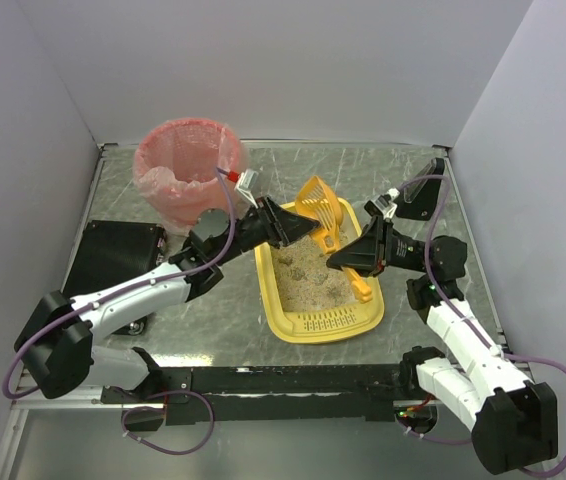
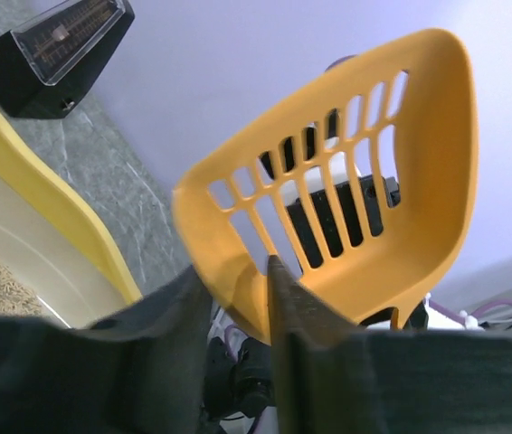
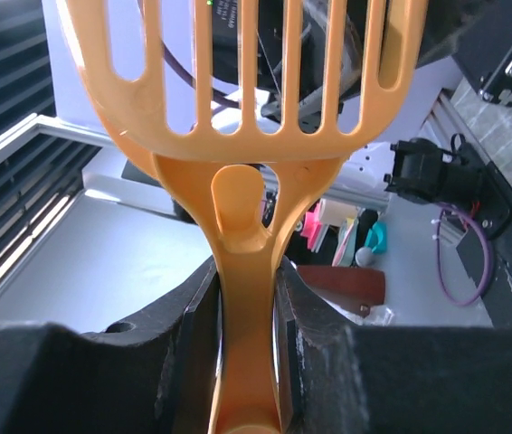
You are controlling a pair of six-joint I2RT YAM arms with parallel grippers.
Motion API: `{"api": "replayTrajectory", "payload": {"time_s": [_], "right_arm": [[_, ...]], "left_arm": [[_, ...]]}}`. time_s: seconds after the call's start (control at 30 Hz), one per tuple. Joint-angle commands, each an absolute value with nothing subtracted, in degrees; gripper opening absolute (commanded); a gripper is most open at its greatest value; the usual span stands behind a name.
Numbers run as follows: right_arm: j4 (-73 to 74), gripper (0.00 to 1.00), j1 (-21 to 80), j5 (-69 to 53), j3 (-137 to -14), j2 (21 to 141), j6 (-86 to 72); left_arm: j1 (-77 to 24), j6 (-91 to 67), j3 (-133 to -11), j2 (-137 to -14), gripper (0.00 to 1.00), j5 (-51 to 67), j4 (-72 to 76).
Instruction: Clean the litter box
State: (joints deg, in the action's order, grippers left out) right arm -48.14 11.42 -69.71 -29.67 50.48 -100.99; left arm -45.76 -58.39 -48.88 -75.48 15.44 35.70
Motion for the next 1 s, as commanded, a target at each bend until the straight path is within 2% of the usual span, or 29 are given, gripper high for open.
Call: {"api": "replayTrajectory", "payload": {"time_s": [0.0, 0.07, 0.1, 0.13, 0.17, 0.2, 0.23, 0.27, 0.33, 0.37, 0.47, 0.6, 0.67, 0.7, 0.73, 0.8, 0.87, 0.97], "right_arm": [[-51.69, 0.14, 11.16, -70.84, -28.56, 49.84, -102.31], [-49.58, 0.20, 11.16, -70.93, -28.83, 49.40, -100.55], [-45.31, 0.27, 11.08, -71.45, -29.26, 49.05, -97.33], [-40.65, 0.36, 11.16, -71.63, -29.88, 48.78, -94.34], [-35.12, 0.49, 11.16, -71.63, -32.15, 47.91, -90.22], [-28.02, 0.54, 11.16, -71.28, -33.99, 47.38, -84.78], [-7.85, 0.60, 11.16, -67.97, -36.19, 46.85, -70.72], [2.18, 0.72, 11.08, -65.16, -41.87, 46.32, -62.75], [27.63, 0.85, 11.16, -56.12, -48.13, 46.58, -42.92], [32.91, 0.93, 11.16, -46.94, -52.51, 46.67, -38.98], [36.82, 1.00, 11.08, -35.39, -53.70, 43.79, -33.14], [38.05, 0.97, 12.39, -28.32, -52.73, 40.96, -25.34], [42.16, 0.95, 19.04, -20.96, -54.22, 41.74, -22.69], [42.88, 0.95, 23.68, -8.56, -54.58, 42.01, -20.24], [43.59, 0.95, 32.08, -2.35, -54.84, 42.27, -19.78], [43.77, 0.95, 39.52, 8.56, -55.55, 43.06, -16.29], [43.60, 0.94, 44.71, 11.68, -55.90, 43.85, -13.99], [42.19, 0.93, 46.84, 18.70, -55.11, 43.86, -11.17]], "left_arm": [[-46.76, -58.88, -49.83, -74.35, 0.26, 13.36, 38.67], [-46.85, -59.41, -50.10, -74.70, 0.16, 12.57, 38.50], [-46.85, -59.76, -50.45, -74.79, 0.01, 11.96, 36.58], [-46.85, -59.68, -50.88, -74.79, 0.01, 11.52, 35.08], [-46.93, -59.42, -51.41, -74.71, 0.01, 11.17, 33.94], [-46.93, -59.41, -51.59, -74.45, 0.01, 9.60, 30.53], [-47.11, -59.85, -51.94, -74.18, 0.01, 8.19, 28.06], [-47.11, -60.29, -52.73, -73.74, 0.01, 6.17, 25.60], [-47.20, -61.43, -53.70, -73.13, 0.01, 0.55, 17.45], [-47.11, -62.22, -54.92, -72.78, 0.01, 0.18, 14.18], [-47.20, -66.16, -57.73, -72.60, 0.01, -7.45, 2.94], [-47.20, -80.63, -65.02, -75.14, 0.01, -15.90, -17.53], [-47.20, -83.83, -70.19, -77.69, 0.01, -17.58, -27.01], [-47.20, -85.41, -71.53, -78.30, 0.01, -17.84, -28.55], [-47.20, -85.86, -72.59, -79.18, 0.01, -17.67, -29.52], [-47.20, -88.05, -73.65, -79.63, 0.01, -16.09, -30.93], [-47.11, -88.24, -74.09, -80.07, 0.01, -15.73, -30.85], [-47.20, -88.33, -75.93, -80.68, 0.01, -16.52, -34.36]]}}
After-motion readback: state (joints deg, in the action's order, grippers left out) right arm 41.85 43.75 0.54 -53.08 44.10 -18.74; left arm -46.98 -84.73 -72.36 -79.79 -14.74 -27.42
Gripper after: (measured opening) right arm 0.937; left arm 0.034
